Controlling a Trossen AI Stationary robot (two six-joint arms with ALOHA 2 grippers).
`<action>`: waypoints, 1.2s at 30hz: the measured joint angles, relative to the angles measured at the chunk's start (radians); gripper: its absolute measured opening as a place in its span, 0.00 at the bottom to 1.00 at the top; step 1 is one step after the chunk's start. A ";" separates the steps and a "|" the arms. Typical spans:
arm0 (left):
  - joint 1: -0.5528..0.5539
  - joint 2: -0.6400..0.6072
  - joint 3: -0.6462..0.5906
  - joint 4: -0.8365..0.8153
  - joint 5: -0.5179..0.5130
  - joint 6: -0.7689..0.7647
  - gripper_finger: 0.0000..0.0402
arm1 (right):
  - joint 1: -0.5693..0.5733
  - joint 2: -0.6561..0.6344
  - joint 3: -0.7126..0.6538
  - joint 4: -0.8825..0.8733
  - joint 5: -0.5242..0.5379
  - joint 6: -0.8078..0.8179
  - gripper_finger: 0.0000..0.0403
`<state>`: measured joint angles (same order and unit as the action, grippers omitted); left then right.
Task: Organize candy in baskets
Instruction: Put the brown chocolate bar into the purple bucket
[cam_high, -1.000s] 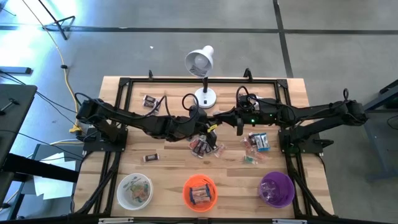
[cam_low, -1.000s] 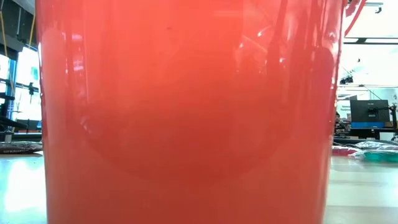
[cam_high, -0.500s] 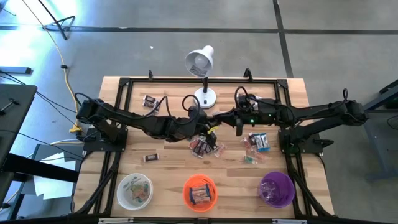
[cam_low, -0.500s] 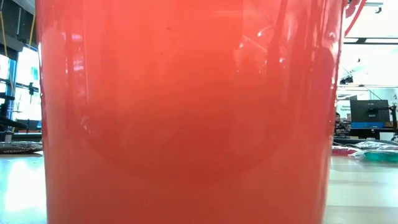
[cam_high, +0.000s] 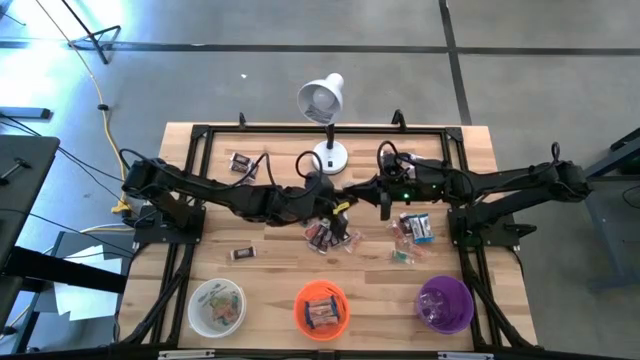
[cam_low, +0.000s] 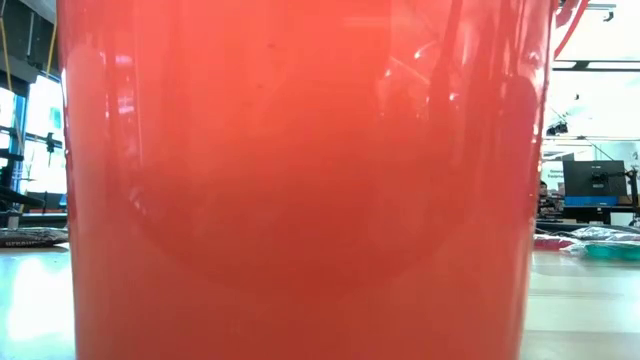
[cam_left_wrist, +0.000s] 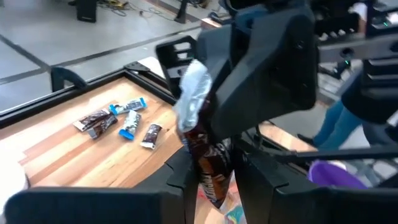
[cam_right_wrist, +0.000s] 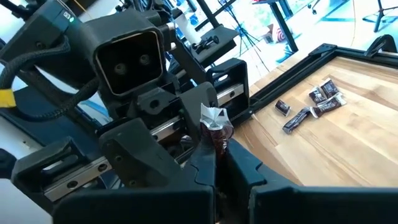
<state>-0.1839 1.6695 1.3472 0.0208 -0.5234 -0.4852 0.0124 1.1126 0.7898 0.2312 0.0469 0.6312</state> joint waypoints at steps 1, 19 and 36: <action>0.000 0.000 0.000 -0.001 0.011 0.010 0.22 | 0.000 0.000 0.000 -0.004 -0.001 0.000 0.00; 0.018 -0.029 0.152 -0.588 0.138 0.047 0.44 | 0.003 -0.108 0.000 -0.271 0.003 0.091 0.00; 0.004 -0.034 0.153 -0.689 0.401 -0.189 0.44 | 0.664 -0.333 0.001 -0.955 -0.013 0.852 0.00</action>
<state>-0.1802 1.6352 1.4998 -0.6684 -0.1225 -0.6743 0.6764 0.7800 0.7910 -0.7242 0.0338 1.4829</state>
